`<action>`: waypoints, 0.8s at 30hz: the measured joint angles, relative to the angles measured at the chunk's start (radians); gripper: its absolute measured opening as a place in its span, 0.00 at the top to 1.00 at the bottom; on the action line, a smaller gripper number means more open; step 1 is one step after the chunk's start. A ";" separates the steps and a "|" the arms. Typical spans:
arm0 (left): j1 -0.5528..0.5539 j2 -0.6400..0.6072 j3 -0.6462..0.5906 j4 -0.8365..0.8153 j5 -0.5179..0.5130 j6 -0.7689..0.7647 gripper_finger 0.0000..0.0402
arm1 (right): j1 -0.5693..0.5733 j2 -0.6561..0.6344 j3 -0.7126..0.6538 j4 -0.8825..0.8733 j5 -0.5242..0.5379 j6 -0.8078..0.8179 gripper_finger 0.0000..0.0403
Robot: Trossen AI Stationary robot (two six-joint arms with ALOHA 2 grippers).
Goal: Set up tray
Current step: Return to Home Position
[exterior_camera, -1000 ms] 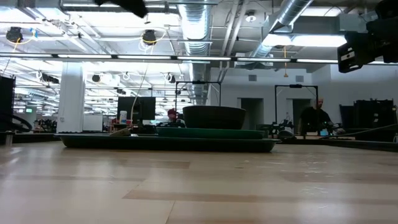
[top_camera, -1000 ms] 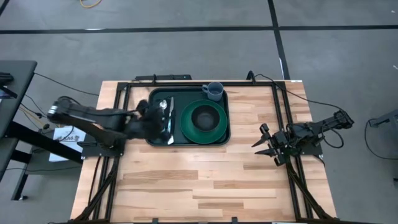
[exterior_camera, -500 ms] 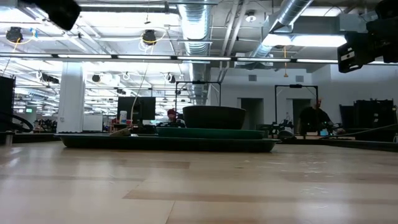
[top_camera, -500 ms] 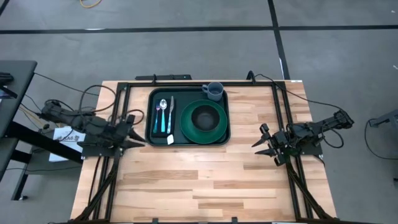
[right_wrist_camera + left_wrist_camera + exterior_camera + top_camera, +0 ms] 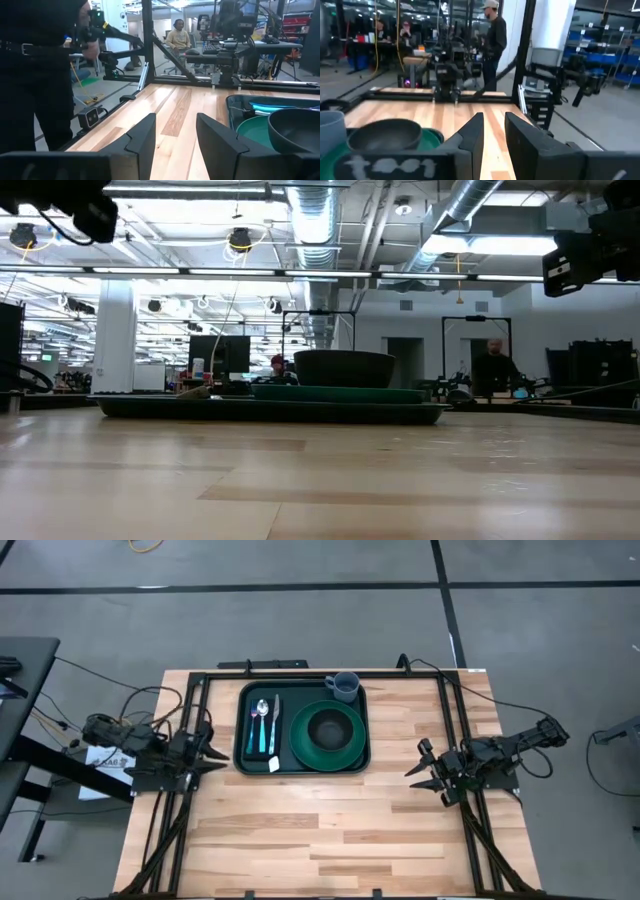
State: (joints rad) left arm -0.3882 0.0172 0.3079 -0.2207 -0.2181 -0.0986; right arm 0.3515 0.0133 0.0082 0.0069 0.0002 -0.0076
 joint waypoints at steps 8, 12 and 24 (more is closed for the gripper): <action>0.002 -0.010 -0.180 0.130 0.086 -0.086 0.83 | 0.000 -0.001 0.000 0.001 0.000 0.000 0.67; 0.002 -0.015 -0.206 0.173 0.052 -0.059 0.83 | 0.000 -0.001 0.000 0.001 0.000 0.000 0.67; 0.080 -0.013 -0.296 0.285 0.001 -0.010 0.83 | 0.000 -0.001 0.000 0.001 0.000 0.000 0.67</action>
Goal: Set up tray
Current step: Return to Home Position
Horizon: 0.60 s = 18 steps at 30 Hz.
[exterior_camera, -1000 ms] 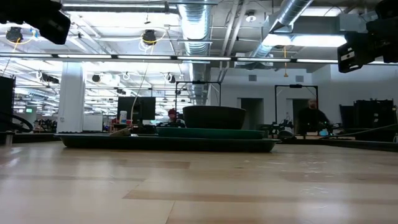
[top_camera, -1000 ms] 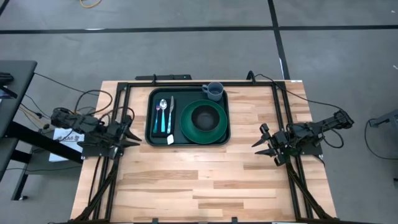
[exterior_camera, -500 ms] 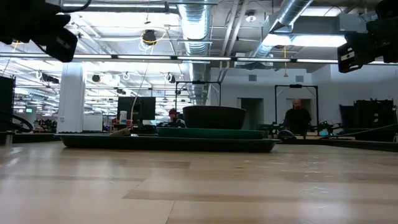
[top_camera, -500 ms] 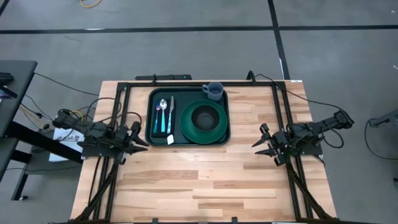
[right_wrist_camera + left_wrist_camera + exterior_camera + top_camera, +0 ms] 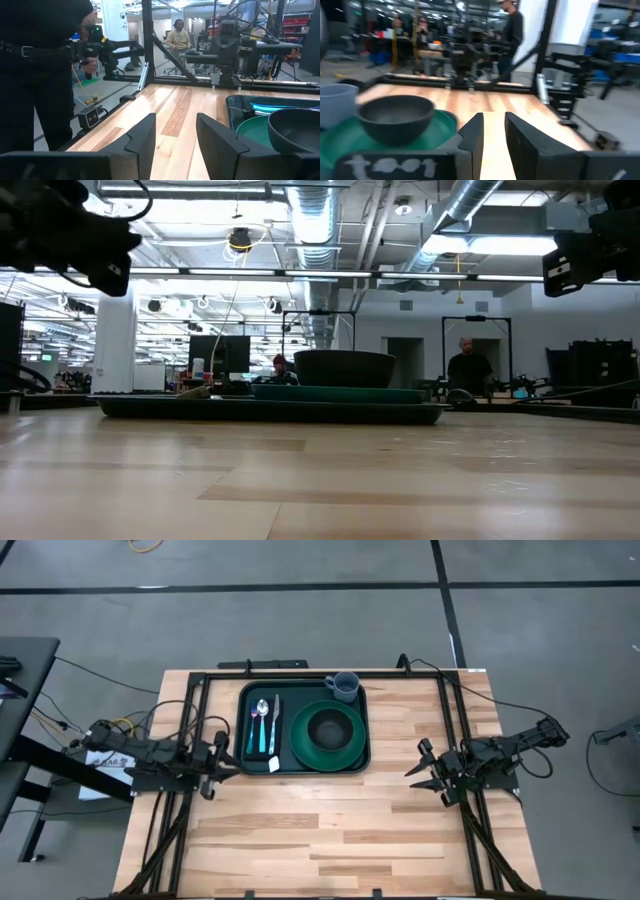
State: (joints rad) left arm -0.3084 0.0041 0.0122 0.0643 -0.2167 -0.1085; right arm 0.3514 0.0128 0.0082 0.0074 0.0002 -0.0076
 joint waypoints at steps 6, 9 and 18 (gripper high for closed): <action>0.174 0.000 0.000 -0.014 0.084 0.047 0.83 | 0.000 0.000 0.000 0.000 0.000 0.000 0.67; 0.269 0.000 -0.001 -0.023 0.134 0.047 0.83 | 0.000 0.000 0.000 0.000 0.000 0.000 0.67; 0.463 0.079 0.003 -0.057 0.210 -0.024 0.83 | 0.000 0.000 0.000 0.000 0.000 0.000 0.67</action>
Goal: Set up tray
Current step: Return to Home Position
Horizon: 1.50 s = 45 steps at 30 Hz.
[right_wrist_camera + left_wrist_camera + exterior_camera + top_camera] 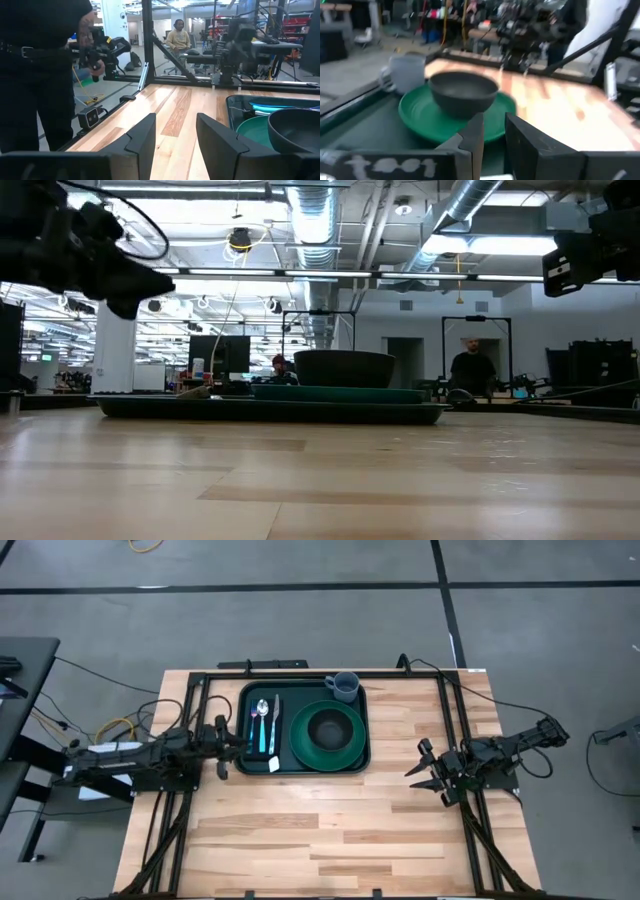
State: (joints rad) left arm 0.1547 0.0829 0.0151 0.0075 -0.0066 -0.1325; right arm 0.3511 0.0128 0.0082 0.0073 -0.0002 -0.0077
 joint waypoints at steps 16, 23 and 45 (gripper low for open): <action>0.073 0.183 0.002 0.011 -0.097 0.008 0.83 | 0.000 0.000 0.000 0.000 0.000 0.000 0.67; 0.073 0.184 0.002 0.013 -0.105 0.043 0.83 | 0.000 0.000 0.000 0.000 0.000 0.000 0.67; 0.072 0.184 0.002 0.013 -0.103 0.024 0.83 | 0.000 0.000 0.000 0.000 0.000 0.000 0.67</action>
